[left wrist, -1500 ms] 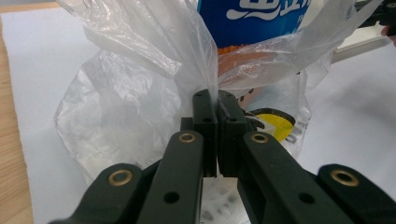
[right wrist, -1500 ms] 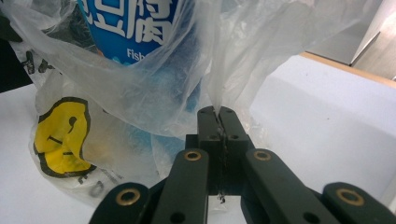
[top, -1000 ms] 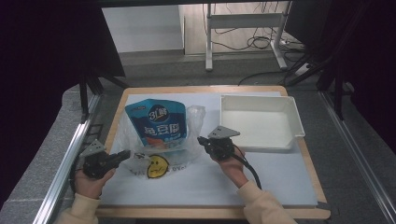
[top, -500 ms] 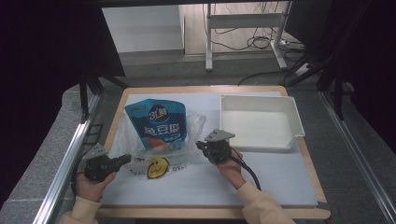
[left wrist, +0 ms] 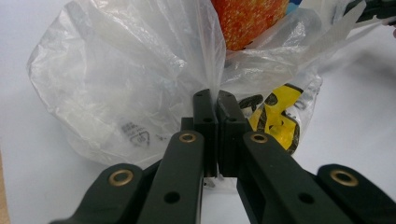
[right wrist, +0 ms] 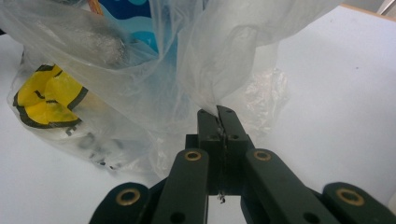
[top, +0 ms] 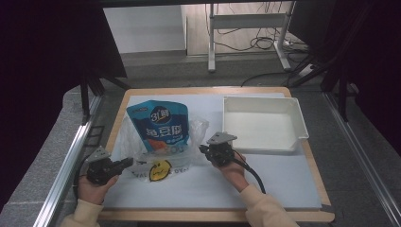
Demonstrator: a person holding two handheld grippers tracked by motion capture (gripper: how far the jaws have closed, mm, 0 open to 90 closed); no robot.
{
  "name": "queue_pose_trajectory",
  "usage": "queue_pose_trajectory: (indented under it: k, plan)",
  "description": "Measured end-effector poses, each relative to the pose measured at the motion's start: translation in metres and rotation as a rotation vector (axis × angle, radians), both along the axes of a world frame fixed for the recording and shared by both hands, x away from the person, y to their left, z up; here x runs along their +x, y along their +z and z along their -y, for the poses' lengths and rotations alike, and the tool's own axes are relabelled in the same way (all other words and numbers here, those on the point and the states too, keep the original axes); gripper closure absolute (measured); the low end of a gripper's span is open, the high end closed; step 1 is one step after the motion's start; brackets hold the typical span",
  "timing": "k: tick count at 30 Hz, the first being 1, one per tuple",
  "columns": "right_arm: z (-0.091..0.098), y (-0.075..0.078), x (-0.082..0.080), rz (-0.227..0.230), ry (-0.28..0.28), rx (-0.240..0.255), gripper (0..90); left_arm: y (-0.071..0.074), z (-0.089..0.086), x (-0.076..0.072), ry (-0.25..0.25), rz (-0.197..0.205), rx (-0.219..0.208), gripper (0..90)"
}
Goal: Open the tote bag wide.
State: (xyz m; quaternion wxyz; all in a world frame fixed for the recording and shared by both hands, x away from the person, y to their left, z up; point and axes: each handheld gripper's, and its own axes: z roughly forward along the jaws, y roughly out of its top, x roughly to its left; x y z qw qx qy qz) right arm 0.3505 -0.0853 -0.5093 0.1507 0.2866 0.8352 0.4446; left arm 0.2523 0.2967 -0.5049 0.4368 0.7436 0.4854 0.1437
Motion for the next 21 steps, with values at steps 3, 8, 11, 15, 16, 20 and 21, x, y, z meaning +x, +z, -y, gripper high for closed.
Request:
queue_pose_trajectory:
  k: [3, 8, 11, 15, 16, 20, 21]
  plan:
    - [0.000, -0.001, 0.001, -0.007, 0.001, -0.005, 89.0, -0.001, 0.000, 0.000, 0.004, -0.005, -0.003, 88.8]
    - [0.001, -0.004, 0.003, -0.030, -0.002, -0.016, 89.0, -0.004, 0.000, 0.001, 0.004, -0.014, 0.004, 88.7]
    - [0.000, -0.007, 0.004, -0.043, -0.002, -0.034, 89.0, -0.007, 0.001, 0.001, 0.003, -0.023, 0.008, 88.7]
    - [-0.001, -0.008, 0.004, -0.052, -0.001, -0.046, 89.0, -0.012, 0.000, 0.000, 0.006, -0.037, 0.008, 88.7]
    - [-0.001, -0.009, 0.004, -0.055, 0.001, -0.048, 89.0, -0.013, 0.000, 0.001, 0.006, -0.039, 0.010, 88.7]
    - [-0.001, -0.012, 0.004, -0.070, 0.003, -0.060, 89.0, -0.017, 0.002, 0.002, 0.005, -0.051, 0.018, 88.7]
    - [-0.001, -0.014, 0.004, -0.076, 0.005, -0.057, 89.0, -0.018, 0.003, 0.002, 0.006, -0.051, 0.025, 88.8]
